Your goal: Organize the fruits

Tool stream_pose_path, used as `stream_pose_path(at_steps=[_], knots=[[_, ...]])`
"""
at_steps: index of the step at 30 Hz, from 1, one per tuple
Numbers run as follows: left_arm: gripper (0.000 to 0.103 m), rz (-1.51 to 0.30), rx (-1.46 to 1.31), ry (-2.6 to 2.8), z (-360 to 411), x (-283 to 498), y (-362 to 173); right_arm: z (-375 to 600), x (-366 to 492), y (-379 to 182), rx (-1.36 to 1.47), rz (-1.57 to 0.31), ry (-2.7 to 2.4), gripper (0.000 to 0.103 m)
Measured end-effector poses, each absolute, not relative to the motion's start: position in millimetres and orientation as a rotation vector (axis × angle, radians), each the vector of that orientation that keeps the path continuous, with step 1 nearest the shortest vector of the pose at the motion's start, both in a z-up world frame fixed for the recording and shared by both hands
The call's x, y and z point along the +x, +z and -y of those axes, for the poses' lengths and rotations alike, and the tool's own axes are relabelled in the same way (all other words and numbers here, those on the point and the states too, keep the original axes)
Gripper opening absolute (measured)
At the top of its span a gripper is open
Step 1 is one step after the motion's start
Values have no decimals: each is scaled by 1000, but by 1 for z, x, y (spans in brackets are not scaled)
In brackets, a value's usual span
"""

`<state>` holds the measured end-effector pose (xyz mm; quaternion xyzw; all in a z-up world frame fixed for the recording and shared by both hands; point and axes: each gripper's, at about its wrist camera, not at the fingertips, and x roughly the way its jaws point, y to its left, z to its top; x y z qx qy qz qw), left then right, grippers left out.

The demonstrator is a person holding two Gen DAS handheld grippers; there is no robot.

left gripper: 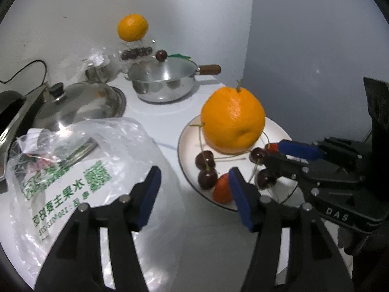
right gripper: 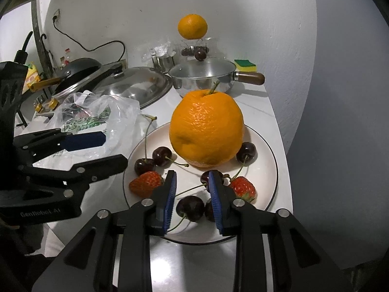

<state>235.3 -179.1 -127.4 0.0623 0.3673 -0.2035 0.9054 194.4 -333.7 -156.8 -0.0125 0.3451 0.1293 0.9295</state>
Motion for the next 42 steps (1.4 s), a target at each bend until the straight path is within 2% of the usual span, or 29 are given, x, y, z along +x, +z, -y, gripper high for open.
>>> stream_pose_path(at_steps=[6,9,10,12,16,17,19,26,30,42], knots=[[65,-721,112,-394,163,219,-115,325,182,-144,-38,-678,258,35],[77,-702,101,-387,155,210,-109,320,177,-138,-45,-664,254,36],[77,-696,97,-385,153,207,-107,318,174,-136,-47,-659,252,37],[77,-684,90,-378,148,201,-103,316,171,-132,-46,-647,246,45],[79,-658,76,-362,137,190,-96,309,162,-124,-50,-625,239,48],[82,-651,74,-356,134,186,-94,308,160,-123,-51,-620,240,48],[94,-634,69,-349,128,180,-90,303,154,-118,-55,-610,240,49],[96,-597,49,-320,108,159,-81,290,137,-105,-66,-568,236,53],[96,-571,40,-313,97,146,-74,284,126,-98,-66,-540,229,59],[96,-479,31,-281,64,105,-46,262,90,-74,-68,-454,201,62]])
